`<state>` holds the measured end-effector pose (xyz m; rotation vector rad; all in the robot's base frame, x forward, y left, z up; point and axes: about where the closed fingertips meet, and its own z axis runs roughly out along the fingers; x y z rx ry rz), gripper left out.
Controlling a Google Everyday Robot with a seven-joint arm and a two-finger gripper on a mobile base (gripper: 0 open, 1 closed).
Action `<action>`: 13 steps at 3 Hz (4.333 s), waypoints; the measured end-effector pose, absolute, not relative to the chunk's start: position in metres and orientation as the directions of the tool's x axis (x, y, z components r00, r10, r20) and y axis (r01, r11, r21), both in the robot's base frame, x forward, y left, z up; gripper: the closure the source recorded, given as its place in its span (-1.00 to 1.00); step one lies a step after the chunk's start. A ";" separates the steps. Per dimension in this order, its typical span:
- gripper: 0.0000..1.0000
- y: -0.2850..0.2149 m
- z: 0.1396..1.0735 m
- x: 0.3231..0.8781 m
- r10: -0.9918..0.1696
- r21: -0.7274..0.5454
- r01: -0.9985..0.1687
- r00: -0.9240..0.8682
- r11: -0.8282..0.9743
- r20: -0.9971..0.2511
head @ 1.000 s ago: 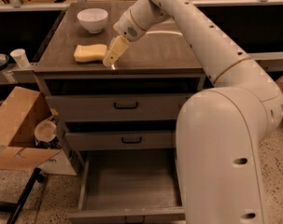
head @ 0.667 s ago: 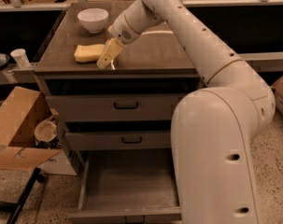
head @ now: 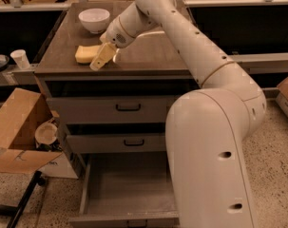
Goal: Place sponge into bottom drawer
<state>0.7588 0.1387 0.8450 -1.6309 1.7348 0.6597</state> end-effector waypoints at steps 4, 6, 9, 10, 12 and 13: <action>1.00 0.161 0.840 0.744 -0.647 -0.062 -0.997 0.017 0.047 -0.762; 1.00 0.131 0.911 0.728 -0.588 -0.256 -0.966 0.189 0.031 -0.787; 1.00 0.138 0.885 0.681 -0.655 -0.290 -0.956 0.248 -0.046 -0.713; 1.00 0.139 0.866 0.643 -0.664 -0.292 -0.955 0.247 -0.045 -0.705; 1.00 0.132 0.731 0.581 -0.703 -0.059 -0.998 0.065 -0.033 -0.709; 1.00 0.123 0.664 0.565 -0.719 0.066 -0.998 -0.051 0.008 -0.694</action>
Offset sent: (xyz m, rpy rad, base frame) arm -0.0081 0.0085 -0.0054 0.0135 0.0236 0.0113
